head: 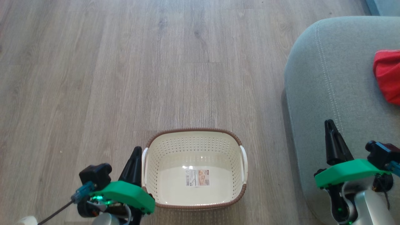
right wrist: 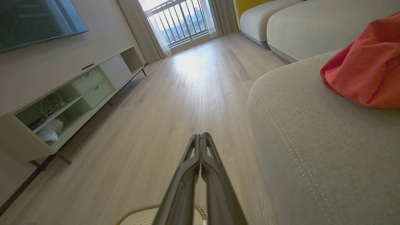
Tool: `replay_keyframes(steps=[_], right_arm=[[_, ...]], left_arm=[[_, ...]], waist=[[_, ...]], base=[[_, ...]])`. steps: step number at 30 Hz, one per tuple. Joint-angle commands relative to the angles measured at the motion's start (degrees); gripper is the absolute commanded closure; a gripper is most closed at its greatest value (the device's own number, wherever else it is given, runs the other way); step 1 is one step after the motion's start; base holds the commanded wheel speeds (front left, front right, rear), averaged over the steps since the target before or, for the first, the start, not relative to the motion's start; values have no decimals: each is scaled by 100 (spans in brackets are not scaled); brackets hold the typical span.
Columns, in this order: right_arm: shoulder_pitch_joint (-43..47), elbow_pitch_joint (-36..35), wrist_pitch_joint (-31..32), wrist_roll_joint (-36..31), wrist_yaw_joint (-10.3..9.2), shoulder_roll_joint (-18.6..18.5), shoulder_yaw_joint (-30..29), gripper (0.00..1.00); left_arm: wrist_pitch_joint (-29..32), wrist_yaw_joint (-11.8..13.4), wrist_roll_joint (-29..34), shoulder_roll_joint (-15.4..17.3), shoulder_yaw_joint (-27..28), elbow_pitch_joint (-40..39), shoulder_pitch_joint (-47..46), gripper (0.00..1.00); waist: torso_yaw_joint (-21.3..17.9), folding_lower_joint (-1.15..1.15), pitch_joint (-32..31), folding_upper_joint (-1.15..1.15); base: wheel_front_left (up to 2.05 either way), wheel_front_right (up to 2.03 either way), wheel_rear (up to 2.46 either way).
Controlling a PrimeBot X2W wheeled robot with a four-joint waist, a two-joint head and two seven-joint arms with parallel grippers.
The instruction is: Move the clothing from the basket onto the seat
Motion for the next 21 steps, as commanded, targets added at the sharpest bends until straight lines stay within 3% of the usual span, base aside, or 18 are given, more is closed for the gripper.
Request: replay_keyframes(steps=[1, 21], right_arm=[[-165, -182, 30, 144, 0, 0, -44, 100], [-155, -161, 372, 1422, 0, 44, -128, 100]], left_arm=[[11, -58, -133, 48, 116, -149, -248, 100], [293, -286, -1405, 98, 418, -125, -266, 100]], waist=[[-2, 0, -4, 0], [-48, 0, -97, 0]], base=[[0, 0, 0], [0, 0, 0]])
